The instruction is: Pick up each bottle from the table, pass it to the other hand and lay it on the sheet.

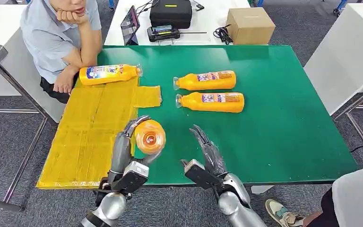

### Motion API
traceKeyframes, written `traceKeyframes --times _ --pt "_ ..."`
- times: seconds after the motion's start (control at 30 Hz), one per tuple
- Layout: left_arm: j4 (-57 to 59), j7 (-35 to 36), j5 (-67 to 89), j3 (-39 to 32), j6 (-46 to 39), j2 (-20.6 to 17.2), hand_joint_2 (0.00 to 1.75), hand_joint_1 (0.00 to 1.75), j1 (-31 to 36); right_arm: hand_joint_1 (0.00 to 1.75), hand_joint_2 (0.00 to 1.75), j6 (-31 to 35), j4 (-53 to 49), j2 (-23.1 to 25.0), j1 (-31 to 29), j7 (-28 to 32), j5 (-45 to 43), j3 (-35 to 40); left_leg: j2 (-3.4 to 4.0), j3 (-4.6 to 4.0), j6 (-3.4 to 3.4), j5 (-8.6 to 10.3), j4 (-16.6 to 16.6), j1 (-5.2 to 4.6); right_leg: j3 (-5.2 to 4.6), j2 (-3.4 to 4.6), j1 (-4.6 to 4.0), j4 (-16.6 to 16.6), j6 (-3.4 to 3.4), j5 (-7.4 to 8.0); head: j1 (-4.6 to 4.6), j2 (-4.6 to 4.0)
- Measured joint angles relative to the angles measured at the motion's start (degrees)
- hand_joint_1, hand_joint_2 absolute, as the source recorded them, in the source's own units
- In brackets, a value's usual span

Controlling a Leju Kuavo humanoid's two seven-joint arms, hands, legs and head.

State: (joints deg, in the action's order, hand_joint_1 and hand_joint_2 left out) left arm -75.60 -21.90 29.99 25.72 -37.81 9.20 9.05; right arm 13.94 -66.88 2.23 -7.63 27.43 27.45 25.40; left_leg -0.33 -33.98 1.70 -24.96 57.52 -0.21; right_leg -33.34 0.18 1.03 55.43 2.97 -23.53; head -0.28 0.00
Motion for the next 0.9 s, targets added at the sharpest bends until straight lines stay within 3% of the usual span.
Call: traceKeyframes --times 0.23,0.37,0.57,0.67,0.7,0.8,0.9 --pt "-1.0 7.2 22.2 -5.0 -2.0 -1.2 1.75 1.75 -0.7 0.0 0.0 -1.1 -2.1 1.0 1.7 0.0 0.0 -3.9 0.01 0.01 0.0 0.01 0.0 0.0 0.0 0.0 0.0 0.0 0.0 0.01 -0.02 0.0" --pt "-1.0 9.7 26.9 -6.1 -2.2 -1.7 1.75 1.75 -0.6 0.0 0.0 -1.6 -2.3 1.5 1.8 0.0 0.0 -4.9 -0.01 0.01 0.0 0.02 0.0 0.0 0.0 -0.01 0.0 0.0 0.0 0.01 -0.02 0.0" --pt "5.1 26.1 54.1 -6.7 4.3 -4.3 1.75 1.75 4.2 0.0 0.0 -4.3 -2.3 2.1 1.4 0.4 0.2 -5.4 -0.04 -0.02 0.0 0.07 0.0 0.02 -0.04 -0.03 -0.01 0.0 -0.01 0.01 0.02 0.0" --pt "12.3 30.2 57.8 -6.8 5.5 -5.6 1.75 1.75 9.0 0.0 0.0 -5.6 -2.3 2.4 0.7 0.5 0.0 -5.4 0.02 -0.01 -0.03 0.09 0.0 0.05 -0.04 -0.03 -0.02 0.0 -0.01 0.03 -0.02 0.0" --pt "14.8 31.2 58.5 -6.8 6.2 -5.8 1.75 1.75 10.8 0.0 1.75 -5.9 -2.3 2.4 0.5 0.5 0.0 -5.4 -0.01 -0.01 -0.06 0.14 0.0 0.05 -0.03 -0.04 -0.02 0.0 -0.01 0.03 0.0 0.0" --pt "23.7 34.9 59.5 -5.7 10.3 -6.8 1.75 1.75 16.7 0.0 1.75 -6.8 -2.1 2.8 -0.5 0.7 -0.2 -5.4 -0.07 -0.02 -0.05 0.17 0.0 0.05 -0.03 -0.08 -0.01 0.1 0.01 0.05 0.0 0.0" --pt "31.5 36.0 59.9 -4.4 13.0 -7.4 1.75 1.64 21.1 0.0 1.75 -7.4 -1.7 3.1 -1.4 0.8 -0.4 -5.4 -0.07 -0.03 -0.05 0.17 0.0 0.05 -0.03 -0.09 -0.01 0.1 0.02 0.05 0.0 0.0"
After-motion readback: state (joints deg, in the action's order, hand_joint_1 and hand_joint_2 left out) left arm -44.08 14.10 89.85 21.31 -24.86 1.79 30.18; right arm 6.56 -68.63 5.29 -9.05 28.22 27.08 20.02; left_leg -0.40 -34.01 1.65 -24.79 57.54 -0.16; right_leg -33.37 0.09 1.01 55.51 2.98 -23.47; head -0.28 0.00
